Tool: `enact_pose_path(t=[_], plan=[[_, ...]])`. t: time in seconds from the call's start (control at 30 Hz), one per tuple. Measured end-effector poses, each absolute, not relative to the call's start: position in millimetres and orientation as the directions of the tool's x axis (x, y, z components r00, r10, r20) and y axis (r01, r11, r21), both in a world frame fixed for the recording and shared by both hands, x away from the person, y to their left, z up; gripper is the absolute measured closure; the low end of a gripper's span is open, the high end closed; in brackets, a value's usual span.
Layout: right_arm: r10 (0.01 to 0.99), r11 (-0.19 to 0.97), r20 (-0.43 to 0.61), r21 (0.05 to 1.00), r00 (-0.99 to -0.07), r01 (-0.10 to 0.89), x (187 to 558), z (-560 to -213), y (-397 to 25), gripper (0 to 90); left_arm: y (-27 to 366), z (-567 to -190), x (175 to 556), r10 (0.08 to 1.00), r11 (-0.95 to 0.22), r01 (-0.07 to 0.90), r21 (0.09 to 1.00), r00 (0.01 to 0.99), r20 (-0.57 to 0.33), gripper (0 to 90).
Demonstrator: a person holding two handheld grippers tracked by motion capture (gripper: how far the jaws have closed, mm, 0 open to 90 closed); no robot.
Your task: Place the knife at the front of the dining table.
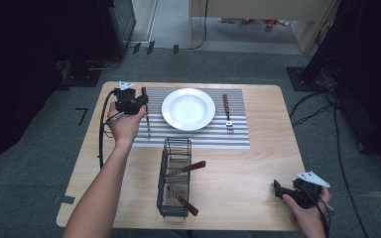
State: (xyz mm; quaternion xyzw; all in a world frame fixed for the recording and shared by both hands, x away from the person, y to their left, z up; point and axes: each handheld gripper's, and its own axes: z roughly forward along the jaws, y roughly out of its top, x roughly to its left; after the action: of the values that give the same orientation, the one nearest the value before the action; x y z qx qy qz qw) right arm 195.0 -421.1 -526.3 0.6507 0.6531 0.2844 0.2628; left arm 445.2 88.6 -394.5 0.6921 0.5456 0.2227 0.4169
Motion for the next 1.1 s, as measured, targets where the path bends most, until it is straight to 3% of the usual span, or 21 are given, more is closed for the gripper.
enact_pose_path(t=[0.53,1.1], plan=[[1.0,-0.009,0.027,0.714,-0.015,0.701,195.0,-526.3,-421.1,1.9,75.9,-417.4,472.2,0.944,-0.011,0.519,0.855,0.288,-0.162,82.6],[1.0,-0.013,0.026,0.714,-0.009,0.7,195.1,-526.3,-420.9,1.9,69.1,-453.9,508.0,0.948,0.051,0.539,0.841,0.239,-0.211,82.4]])
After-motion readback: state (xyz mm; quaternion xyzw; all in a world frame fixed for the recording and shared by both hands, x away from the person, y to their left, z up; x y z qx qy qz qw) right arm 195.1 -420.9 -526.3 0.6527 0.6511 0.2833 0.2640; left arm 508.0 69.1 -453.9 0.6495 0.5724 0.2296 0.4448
